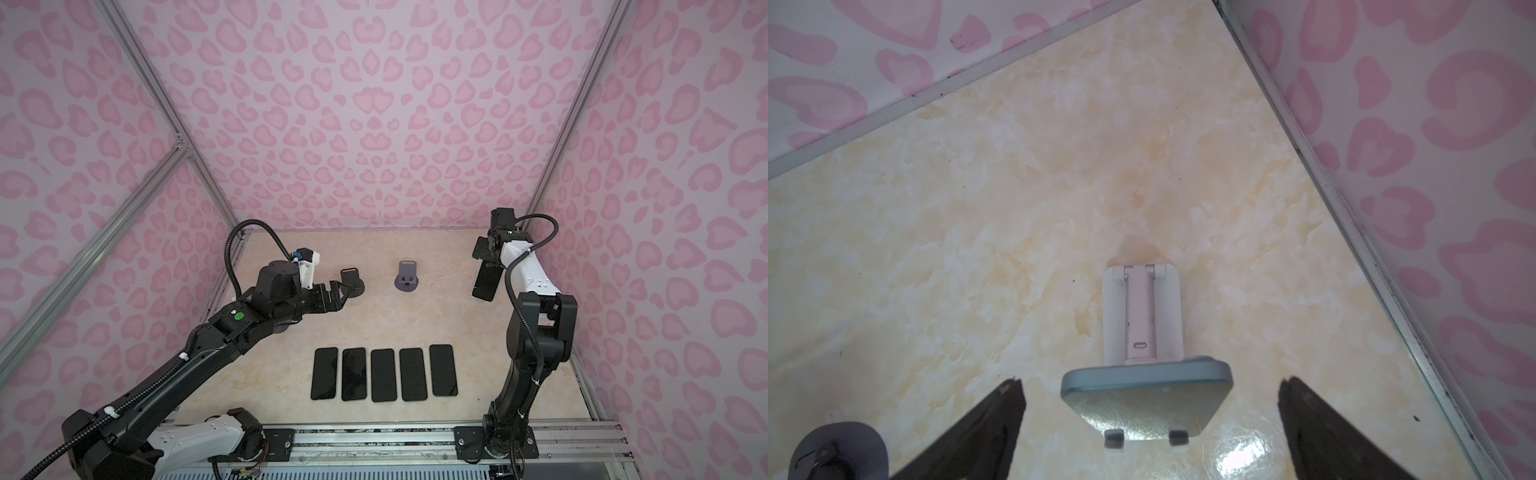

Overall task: Remove the phone from the phone stand
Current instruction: 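Lift the phone up off the white stand with the right gripper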

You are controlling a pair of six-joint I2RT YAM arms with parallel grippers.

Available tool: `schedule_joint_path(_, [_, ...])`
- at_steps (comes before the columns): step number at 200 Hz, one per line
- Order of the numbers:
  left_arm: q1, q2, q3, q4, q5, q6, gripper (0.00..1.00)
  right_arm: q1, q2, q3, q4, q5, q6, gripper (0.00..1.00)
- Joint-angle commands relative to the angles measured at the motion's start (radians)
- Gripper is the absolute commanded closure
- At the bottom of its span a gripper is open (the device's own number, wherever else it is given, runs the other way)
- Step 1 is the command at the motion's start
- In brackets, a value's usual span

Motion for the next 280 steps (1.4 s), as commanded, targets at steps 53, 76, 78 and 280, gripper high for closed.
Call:
schedule_joint_path(53, [0.003, 0.011, -0.001, 0.033, 0.008, 0.004, 0.03, -0.003, 0.005, -0.061, 0.062, -0.025, -0.018, 0.10])
schedule_joint_path(76, [0.003, 0.010, -0.003, 0.033, 0.006, 0.004, 0.03, -0.003, 0.020, -0.061, 0.057, -0.015, -0.028, 0.12])
schedule_joint_path(78, [0.003, 0.010, -0.002, 0.033, 0.008, 0.004, 0.03, -0.003, 0.021, -0.061, 0.058, -0.014, -0.028, 0.12])
schedule_joint_path(280, [0.009, 0.025, -0.003, 0.033, 0.015, 0.001, 0.03, -0.003, -0.040, -0.129, 0.128, -0.002, -0.032, 0.41])
